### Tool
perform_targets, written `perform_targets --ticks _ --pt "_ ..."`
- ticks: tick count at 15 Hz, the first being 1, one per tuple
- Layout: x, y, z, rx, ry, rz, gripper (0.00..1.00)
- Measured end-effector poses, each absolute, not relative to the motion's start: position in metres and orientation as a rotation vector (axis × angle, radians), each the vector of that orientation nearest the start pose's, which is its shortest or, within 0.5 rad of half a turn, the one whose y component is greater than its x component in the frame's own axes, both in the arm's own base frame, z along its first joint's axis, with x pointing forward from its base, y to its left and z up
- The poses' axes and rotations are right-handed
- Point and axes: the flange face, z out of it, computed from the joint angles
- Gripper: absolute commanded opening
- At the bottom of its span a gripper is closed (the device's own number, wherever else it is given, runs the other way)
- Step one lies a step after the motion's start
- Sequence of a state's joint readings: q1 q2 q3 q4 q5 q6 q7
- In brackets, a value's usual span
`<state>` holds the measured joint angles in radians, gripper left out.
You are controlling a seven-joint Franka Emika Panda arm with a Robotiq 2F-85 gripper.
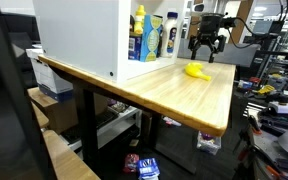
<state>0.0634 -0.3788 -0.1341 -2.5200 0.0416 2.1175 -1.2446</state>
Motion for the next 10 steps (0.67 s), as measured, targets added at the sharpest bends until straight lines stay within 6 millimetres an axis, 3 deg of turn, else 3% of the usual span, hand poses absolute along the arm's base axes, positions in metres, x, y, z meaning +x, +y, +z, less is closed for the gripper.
perform_targets --ticks 5,10 --pt "0.402 -0.061 0.439 -2.661 -1.452 -0.04 1.0" --pt "0.407 -0.079 0.454 -2.84 -1.125 -0.055 1.0"
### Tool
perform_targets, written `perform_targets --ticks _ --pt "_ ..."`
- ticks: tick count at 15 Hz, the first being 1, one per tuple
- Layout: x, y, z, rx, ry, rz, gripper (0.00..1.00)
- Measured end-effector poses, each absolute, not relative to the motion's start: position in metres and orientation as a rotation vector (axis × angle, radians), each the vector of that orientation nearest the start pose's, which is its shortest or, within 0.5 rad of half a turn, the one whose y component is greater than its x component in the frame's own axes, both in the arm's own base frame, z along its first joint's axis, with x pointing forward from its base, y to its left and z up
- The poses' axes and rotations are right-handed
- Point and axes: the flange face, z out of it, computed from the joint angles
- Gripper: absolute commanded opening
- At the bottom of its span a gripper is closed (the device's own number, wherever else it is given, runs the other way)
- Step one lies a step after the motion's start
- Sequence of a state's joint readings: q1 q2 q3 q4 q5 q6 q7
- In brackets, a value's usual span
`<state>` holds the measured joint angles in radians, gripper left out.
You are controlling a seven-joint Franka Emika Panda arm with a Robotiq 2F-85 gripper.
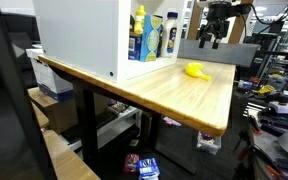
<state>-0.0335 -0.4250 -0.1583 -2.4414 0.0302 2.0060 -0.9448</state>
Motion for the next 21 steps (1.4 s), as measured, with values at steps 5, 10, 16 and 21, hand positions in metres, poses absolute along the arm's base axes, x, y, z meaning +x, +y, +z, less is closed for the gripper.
perform_targets --ticks 5,10,16,21 --pt "0.415 -0.096 0.464 -2.963 -0.768 -0.07 1.0" --pt "0.424 -0.112 0.462 -3.027 -0.432 -0.046 1.0" --pt "0.432 -0.119 0.449 -3.056 -0.058 0.017 1.0" --pt "0.431 -0.114 0.442 -3.056 0.024 0.048 1.0"
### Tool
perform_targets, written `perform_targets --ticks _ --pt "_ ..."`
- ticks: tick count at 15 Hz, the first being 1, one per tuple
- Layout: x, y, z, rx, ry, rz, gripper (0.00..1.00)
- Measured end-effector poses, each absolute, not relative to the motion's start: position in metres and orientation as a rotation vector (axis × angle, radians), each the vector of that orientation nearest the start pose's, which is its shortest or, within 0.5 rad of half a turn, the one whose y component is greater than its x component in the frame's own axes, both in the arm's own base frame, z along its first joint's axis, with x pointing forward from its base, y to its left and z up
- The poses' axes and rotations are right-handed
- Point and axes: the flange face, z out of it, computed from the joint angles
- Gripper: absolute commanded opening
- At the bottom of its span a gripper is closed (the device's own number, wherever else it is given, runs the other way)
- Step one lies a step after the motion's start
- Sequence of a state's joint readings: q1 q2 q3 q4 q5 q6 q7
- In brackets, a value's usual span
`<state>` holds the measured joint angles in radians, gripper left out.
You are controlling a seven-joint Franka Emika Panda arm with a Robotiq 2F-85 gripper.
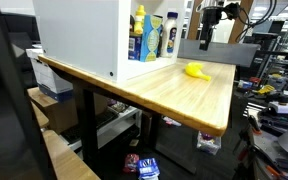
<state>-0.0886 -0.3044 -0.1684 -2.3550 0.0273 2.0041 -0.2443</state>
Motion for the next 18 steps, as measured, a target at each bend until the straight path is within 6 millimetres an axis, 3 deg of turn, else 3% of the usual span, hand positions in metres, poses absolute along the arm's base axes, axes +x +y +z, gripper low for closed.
perform_targets --ticks 18 --pt "0.4263 -0.1108 0.4343 -3.05 0.049 0.086 1.0"
